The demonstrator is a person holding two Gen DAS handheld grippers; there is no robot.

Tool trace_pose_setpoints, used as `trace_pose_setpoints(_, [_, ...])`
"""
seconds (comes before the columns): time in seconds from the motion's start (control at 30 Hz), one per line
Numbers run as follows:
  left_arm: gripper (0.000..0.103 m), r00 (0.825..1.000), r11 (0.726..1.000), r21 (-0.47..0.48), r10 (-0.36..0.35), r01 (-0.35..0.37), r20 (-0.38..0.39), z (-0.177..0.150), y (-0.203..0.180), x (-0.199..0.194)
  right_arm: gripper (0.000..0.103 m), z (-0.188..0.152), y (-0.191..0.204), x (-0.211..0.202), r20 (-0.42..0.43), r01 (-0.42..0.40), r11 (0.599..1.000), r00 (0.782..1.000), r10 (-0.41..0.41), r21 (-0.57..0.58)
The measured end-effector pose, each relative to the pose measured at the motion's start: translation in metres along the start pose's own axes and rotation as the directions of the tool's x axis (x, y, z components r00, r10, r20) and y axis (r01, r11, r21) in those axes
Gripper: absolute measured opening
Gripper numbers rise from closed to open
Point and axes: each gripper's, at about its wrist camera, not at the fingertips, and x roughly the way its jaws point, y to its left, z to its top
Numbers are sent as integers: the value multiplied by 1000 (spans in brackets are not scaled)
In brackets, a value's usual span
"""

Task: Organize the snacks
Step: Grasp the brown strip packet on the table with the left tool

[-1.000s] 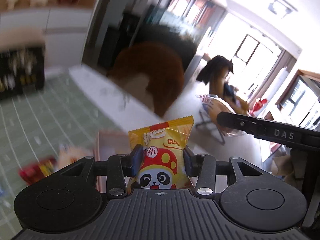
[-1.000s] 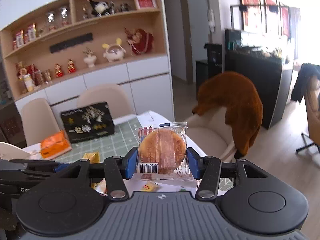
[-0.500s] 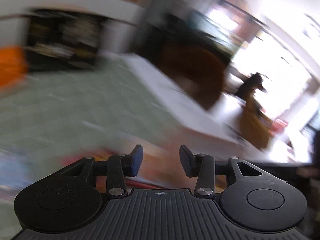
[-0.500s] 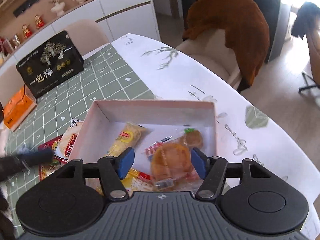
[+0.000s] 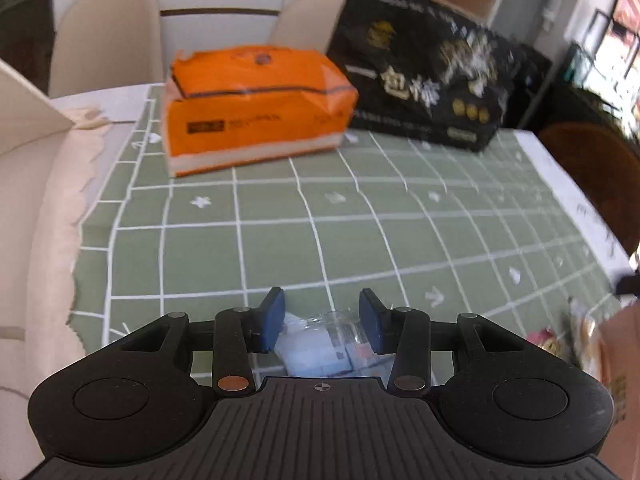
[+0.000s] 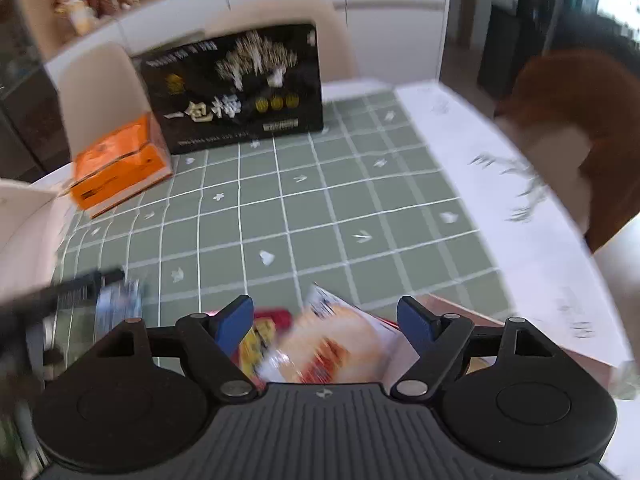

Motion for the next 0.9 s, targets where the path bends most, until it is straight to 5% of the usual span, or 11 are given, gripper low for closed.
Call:
trace_pose_setpoints(0.13, [46,999,991,124,-52,53,-10,-18,-12,-7,76,13,10,58,-74,127,992,989,-128,-21])
trace_pose_setpoints(0.23, [45,994,980,167,-104,106,-20,-37,-16,-21,50,2,14,71,-124,185,982,974,-190,-51])
trace_pose_setpoints(0.53, [32,961,964,42,-258,263,-104,-79,-3,-58,41,-67,39,26,-222,26,999,975,-21,20])
trace_pose_setpoints(0.9, [32,929,944,10,-321,329,-185,-102,-20,-76,32,-156,65,-24,-232,-66,997,970,74,44])
